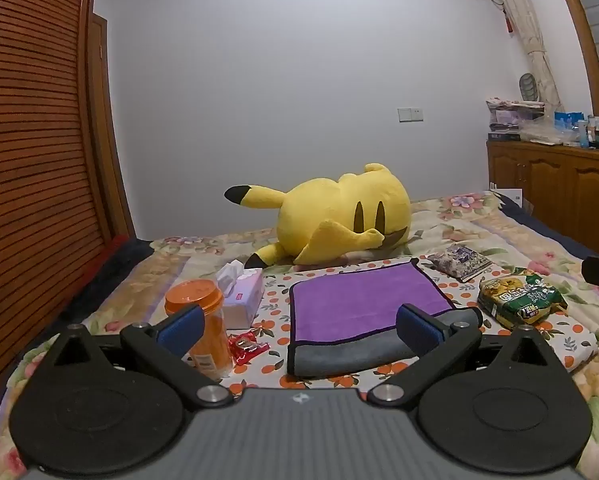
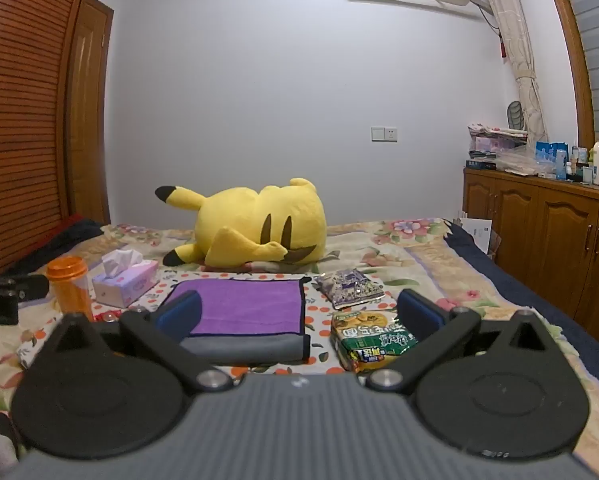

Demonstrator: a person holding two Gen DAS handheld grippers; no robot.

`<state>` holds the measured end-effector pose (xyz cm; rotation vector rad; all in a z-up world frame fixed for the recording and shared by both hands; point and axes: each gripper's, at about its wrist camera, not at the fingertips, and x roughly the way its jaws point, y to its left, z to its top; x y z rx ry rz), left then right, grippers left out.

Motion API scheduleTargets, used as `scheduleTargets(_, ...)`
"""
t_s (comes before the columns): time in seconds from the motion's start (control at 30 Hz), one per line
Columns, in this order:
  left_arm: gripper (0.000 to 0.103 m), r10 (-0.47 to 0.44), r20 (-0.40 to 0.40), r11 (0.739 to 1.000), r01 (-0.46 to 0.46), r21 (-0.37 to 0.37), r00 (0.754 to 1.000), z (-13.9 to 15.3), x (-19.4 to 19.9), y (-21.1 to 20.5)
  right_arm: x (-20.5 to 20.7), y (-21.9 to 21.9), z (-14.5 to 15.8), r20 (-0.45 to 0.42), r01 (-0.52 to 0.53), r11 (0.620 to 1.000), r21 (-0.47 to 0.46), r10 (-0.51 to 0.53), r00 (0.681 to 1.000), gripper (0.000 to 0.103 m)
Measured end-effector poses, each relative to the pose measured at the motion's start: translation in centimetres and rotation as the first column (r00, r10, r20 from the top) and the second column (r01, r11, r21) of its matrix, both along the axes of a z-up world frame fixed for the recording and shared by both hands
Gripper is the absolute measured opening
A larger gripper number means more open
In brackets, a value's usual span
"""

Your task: Fold towel

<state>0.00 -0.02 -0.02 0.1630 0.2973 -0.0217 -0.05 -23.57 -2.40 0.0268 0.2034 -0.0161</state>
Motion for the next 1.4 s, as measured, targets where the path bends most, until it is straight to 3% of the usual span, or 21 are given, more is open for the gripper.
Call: scheduleTargets(1.4,0.103,-0.001,0.006,1.000,0.001,-0.004,1.000,0.11,-0.06,0.33,0.01,-0.10,-0.08,0.002,0.000,1.000,0.002,0.000,1.000,0.103)
